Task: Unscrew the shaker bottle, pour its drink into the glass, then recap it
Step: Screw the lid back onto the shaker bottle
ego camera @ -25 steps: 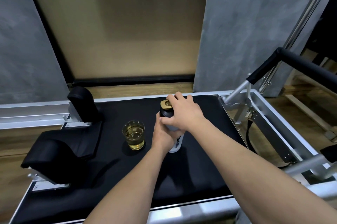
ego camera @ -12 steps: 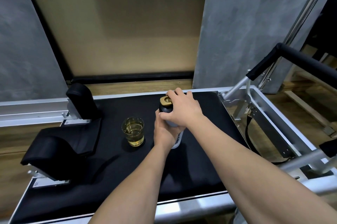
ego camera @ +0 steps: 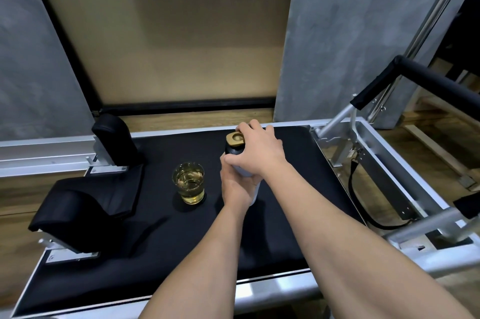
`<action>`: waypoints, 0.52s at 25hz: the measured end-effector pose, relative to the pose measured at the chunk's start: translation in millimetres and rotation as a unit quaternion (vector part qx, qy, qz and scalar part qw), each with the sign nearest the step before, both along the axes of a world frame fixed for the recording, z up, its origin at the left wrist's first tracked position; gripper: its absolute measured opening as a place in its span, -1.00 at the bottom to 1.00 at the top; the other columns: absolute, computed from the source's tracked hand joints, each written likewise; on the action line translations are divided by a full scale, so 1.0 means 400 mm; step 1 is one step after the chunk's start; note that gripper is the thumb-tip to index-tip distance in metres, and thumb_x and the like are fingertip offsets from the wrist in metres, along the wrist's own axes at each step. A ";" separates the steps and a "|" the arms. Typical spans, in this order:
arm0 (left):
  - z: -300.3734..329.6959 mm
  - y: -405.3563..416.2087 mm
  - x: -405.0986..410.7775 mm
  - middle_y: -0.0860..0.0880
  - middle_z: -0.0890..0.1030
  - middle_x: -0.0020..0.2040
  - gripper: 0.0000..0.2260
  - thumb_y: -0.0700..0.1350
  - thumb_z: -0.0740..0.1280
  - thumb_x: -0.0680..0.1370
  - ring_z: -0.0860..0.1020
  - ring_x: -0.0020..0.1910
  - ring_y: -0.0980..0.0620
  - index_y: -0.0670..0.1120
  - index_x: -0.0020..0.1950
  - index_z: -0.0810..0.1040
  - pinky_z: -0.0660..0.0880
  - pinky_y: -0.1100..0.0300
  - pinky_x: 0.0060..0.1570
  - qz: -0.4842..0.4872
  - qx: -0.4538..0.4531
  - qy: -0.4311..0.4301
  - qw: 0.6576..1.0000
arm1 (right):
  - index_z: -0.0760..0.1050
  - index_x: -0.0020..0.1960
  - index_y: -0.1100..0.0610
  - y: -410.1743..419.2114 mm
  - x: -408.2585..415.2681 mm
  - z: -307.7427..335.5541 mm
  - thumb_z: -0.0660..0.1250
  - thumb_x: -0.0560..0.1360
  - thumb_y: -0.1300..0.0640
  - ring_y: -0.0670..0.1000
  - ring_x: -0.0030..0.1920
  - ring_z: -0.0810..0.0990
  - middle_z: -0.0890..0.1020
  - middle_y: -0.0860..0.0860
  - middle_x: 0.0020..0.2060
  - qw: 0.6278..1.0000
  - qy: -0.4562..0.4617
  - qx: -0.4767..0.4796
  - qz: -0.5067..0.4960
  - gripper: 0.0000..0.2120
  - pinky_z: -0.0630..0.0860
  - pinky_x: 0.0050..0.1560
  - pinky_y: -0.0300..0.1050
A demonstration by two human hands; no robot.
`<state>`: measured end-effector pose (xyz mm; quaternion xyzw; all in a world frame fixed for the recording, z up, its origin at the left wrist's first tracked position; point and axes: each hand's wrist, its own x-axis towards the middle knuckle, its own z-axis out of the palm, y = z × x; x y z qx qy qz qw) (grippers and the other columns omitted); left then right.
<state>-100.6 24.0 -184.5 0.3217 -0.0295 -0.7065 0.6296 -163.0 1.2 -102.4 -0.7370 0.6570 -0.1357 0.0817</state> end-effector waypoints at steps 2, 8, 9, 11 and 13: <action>-0.005 0.005 -0.003 -0.16 0.61 0.26 -0.53 0.09 0.24 0.71 0.63 0.15 -0.14 -0.14 0.55 0.48 0.64 0.06 -0.10 0.006 -0.004 -0.009 1.000 | 0.39 0.39 -0.06 0.004 0.000 -0.003 0.40 0.34 -0.35 0.16 0.24 0.35 0.42 -0.05 0.27 1.000 -0.004 -0.005 -0.008 -0.29 0.42 -0.01 0.13; -0.028 -0.006 -0.009 -0.20 0.60 0.26 -0.47 0.11 0.30 0.65 0.58 0.17 -0.18 -0.16 0.54 0.48 0.50 -0.07 0.09 0.009 0.024 -0.014 1.000 | 0.40 0.37 -0.07 0.006 0.010 -0.005 0.40 0.29 -0.34 0.14 0.22 0.34 0.40 -0.05 0.25 0.999 -0.017 0.002 -0.027 -0.27 0.36 -0.05 0.12; -0.028 -0.006 -0.009 -0.20 0.60 0.26 -0.45 0.12 0.31 0.65 0.59 0.17 -0.17 -0.16 0.55 0.47 0.50 -0.08 0.11 0.010 0.030 -0.011 0.999 | 0.40 0.37 -0.07 0.005 0.012 -0.006 0.40 0.29 -0.34 0.14 0.22 0.34 0.40 -0.05 0.24 0.999 -0.020 0.001 -0.032 -0.28 0.37 -0.05 0.12; -0.031 -0.007 -0.011 -0.23 0.61 0.31 -0.43 0.16 0.31 0.65 0.60 0.20 -0.18 -0.15 0.55 0.48 0.50 -0.09 0.15 0.012 0.024 -0.014 1.000 | 0.41 0.35 -0.06 0.004 0.016 -0.008 0.39 0.28 -0.34 0.14 0.20 0.33 0.40 -0.04 0.22 0.999 -0.023 -0.005 -0.043 -0.29 0.37 -0.05 0.12; -0.035 -0.004 -0.014 -0.24 0.58 0.41 -0.43 0.20 0.29 0.65 0.60 0.30 -0.20 -0.15 0.53 0.50 0.49 -0.09 0.16 0.008 0.030 -0.034 0.999 | 0.41 0.34 -0.05 0.007 0.019 -0.011 0.37 0.29 -0.35 0.15 0.19 0.33 0.40 -0.04 0.22 0.999 -0.012 -0.013 -0.047 -0.29 0.35 -0.07 0.12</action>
